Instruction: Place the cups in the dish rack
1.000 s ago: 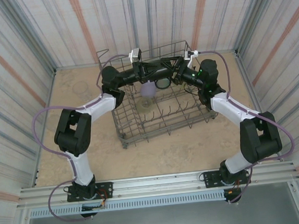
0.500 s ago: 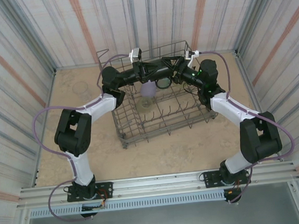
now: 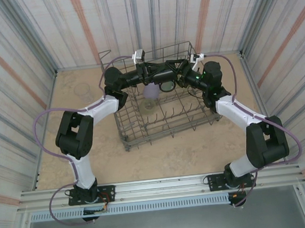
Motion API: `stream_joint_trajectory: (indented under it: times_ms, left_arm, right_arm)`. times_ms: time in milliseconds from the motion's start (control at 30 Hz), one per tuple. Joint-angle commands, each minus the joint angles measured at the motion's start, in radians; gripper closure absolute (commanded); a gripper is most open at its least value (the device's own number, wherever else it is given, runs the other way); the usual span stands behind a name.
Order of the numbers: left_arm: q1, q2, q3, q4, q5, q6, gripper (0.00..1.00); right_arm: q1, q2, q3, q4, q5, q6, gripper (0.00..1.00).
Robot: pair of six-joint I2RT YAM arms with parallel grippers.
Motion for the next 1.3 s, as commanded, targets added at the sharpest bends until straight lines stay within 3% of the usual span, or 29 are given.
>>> stream_joint_trajectory:
  times_ms: [0,100,433,767,967,1267]
  left_arm:
    - [0.002,-0.002,-0.006,0.003,-0.006,0.031,0.47]
    - [0.006,-0.017,-0.02,-0.048,-0.005,0.067,0.32]
    - [0.019,-0.089,-0.053,-0.274,-0.006,0.215,0.04]
    - [0.057,-0.182,-0.09,-0.442,-0.026,0.304,0.01]
    - [0.088,-0.279,-0.123,-0.671,-0.08,0.408,0.01]
    - [0.127,-0.457,-0.111,-1.051,-0.156,0.649,0.01]
  right_arm:
    - [-0.012,-0.059,-0.006,0.021,0.02,-0.024,0.51]
    - [-0.026,-0.075,-0.015,0.008,0.018,-0.029,0.53]
    - [-0.081,-0.112,-0.037,-0.039,0.013,-0.043,0.56]
    - [-0.103,-0.169,0.023,-0.31,0.049,-0.231,0.57]
    - [-0.092,-0.179,0.073,-0.485,0.102,-0.334,0.58]
    - [0.009,-0.136,0.215,-0.75,0.272,-0.526,0.6]
